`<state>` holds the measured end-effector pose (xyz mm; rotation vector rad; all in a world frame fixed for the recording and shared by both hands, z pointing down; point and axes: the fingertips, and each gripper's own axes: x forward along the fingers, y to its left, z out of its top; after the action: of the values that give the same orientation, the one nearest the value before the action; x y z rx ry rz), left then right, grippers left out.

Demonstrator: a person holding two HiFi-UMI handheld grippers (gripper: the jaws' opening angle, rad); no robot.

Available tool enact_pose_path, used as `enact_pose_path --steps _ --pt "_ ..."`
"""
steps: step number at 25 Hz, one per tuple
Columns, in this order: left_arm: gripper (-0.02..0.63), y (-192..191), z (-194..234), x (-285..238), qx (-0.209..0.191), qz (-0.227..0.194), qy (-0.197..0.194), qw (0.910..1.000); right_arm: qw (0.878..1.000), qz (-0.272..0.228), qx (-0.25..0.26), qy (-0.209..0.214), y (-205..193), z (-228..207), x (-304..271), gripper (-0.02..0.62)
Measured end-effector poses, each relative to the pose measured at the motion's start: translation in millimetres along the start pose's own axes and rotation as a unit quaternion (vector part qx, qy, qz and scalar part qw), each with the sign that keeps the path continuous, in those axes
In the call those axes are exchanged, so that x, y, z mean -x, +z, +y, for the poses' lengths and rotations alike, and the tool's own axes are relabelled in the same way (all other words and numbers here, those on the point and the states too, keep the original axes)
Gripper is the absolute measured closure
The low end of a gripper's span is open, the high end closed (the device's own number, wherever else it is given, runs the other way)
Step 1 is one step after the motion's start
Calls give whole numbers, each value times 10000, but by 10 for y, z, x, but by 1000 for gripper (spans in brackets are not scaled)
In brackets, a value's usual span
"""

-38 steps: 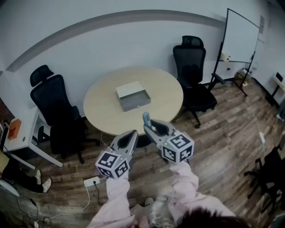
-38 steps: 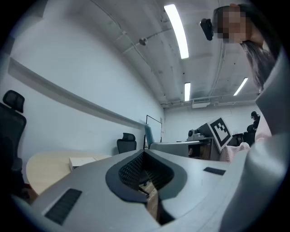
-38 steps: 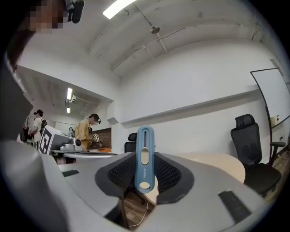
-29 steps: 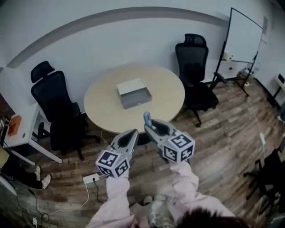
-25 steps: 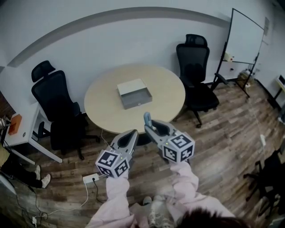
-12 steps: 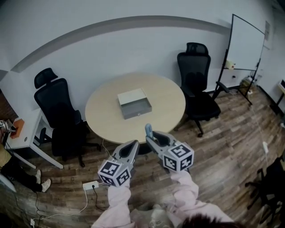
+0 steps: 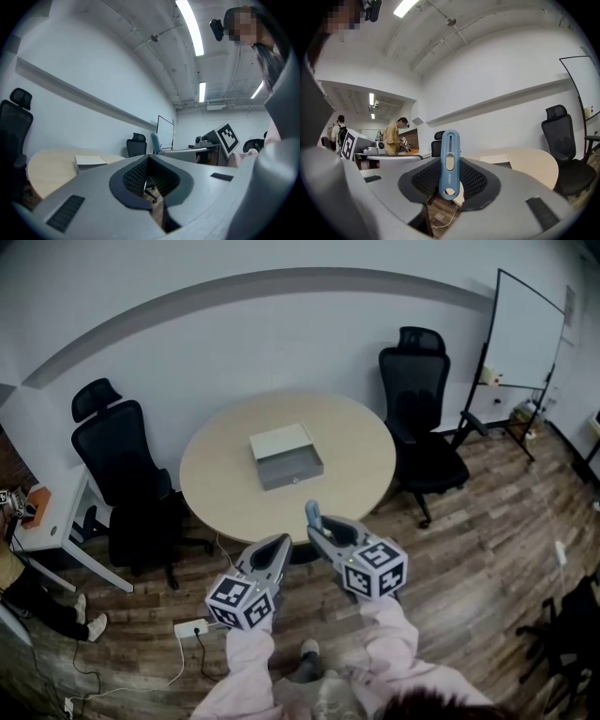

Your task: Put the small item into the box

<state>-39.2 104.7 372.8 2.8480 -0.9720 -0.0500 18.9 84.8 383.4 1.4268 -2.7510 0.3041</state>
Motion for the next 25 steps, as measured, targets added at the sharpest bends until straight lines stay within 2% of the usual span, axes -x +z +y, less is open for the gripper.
enact_pose_path --steps 25 --pt "597 108 884 -779 64 40 -446 9990 9994 110 29 -340 133 -630 -856 466"
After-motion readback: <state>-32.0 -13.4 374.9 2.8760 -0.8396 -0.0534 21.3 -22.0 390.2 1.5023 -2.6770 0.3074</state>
